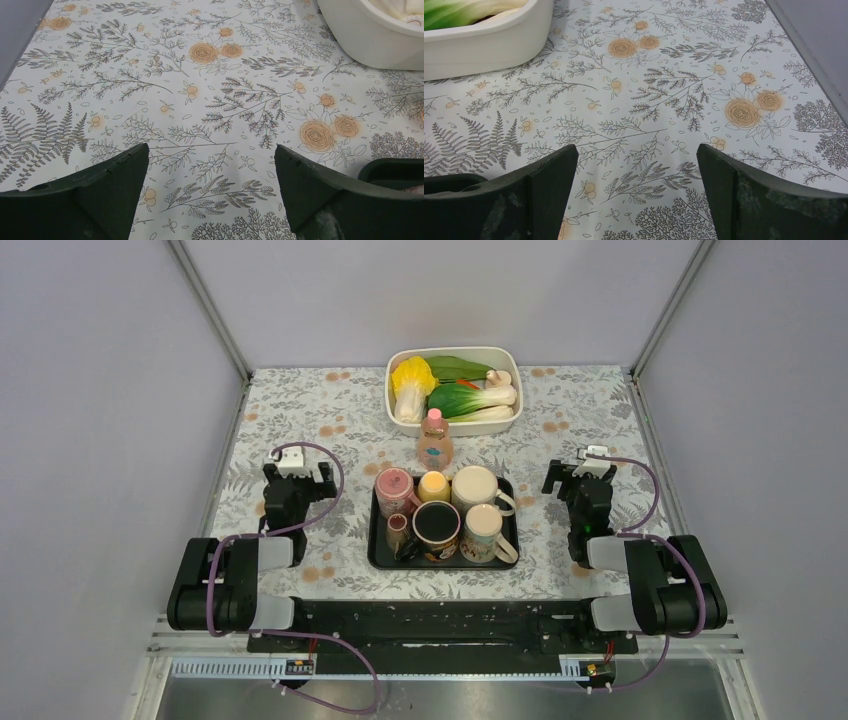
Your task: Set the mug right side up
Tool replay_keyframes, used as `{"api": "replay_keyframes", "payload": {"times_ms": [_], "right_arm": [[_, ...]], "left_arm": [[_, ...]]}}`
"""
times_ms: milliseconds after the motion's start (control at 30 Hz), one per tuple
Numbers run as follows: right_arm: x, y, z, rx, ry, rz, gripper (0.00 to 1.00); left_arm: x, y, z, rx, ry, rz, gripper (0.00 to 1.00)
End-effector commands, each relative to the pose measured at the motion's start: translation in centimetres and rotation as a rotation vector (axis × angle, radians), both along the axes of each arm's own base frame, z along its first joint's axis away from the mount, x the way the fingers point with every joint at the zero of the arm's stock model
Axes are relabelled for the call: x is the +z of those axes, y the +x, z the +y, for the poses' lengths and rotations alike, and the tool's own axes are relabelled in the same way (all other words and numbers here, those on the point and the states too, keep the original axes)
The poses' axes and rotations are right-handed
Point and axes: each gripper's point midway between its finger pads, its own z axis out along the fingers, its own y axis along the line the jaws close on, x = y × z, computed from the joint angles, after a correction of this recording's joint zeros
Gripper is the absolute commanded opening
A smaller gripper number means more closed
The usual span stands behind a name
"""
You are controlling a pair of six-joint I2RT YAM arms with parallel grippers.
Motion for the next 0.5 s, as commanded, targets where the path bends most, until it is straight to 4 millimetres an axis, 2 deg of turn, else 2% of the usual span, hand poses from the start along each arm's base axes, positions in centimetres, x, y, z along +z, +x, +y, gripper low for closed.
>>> {"api": "replay_keyframes", "payload": {"times_ms": [0, 67, 133, 167, 200, 267, 300, 400, 467], "right_arm": [[3.2, 0.7, -0.2, -0.009, -0.001, -0.1, 0.98], [4.1, 0.5, -0.2, -0.008, 0.004, -0.109, 0.99], [5.2, 0.0, 0.2, 0.015, 0.008, -0.112, 0.98], [6.3, -0.2, 0.4, 0.029, 0.017, -0.118, 0.98], [6.8, -0.3, 0.8, 0.04, 0.051, -0.102, 0.99], [7.9, -0.6, 1.8, 0.073, 0.117, -0.063, 0.99], [8.0, -1.1, 3.2, 0.14, 0.144, -0.016, 0.99], [10.0, -2.3, 6.4, 0.314, 0.2, 0.047, 0.99], [11.0, -3.4, 7.5, 0.379, 0.221, 0.077, 0.99]], "left_arm": [[3.2, 1.1, -0.4, -0.021, -0.003, -0.113, 0.99], [3.3, 1.1, -0.7, -0.042, 0.0, -0.114, 0.99], [3.3, 1.0, -2.0, -0.135, 0.006, -0.049, 0.99], [5.7, 2.1, -2.5, -0.162, 0.005, -0.037, 0.99], [7.1, 2.5, -2.3, -0.178, 0.013, 0.001, 0.99], [9.3, 2.6, -3.1, -0.267, 0.06, 0.059, 0.99], [10.1, 2.0, -4.1, -0.349, 0.085, 0.097, 0.99], [12.0, -2.4, -8.5, -0.644, 0.132, 0.217, 0.99], [12.6, -6.8, -11.4, -0.808, 0.21, 0.305, 0.98]]}}
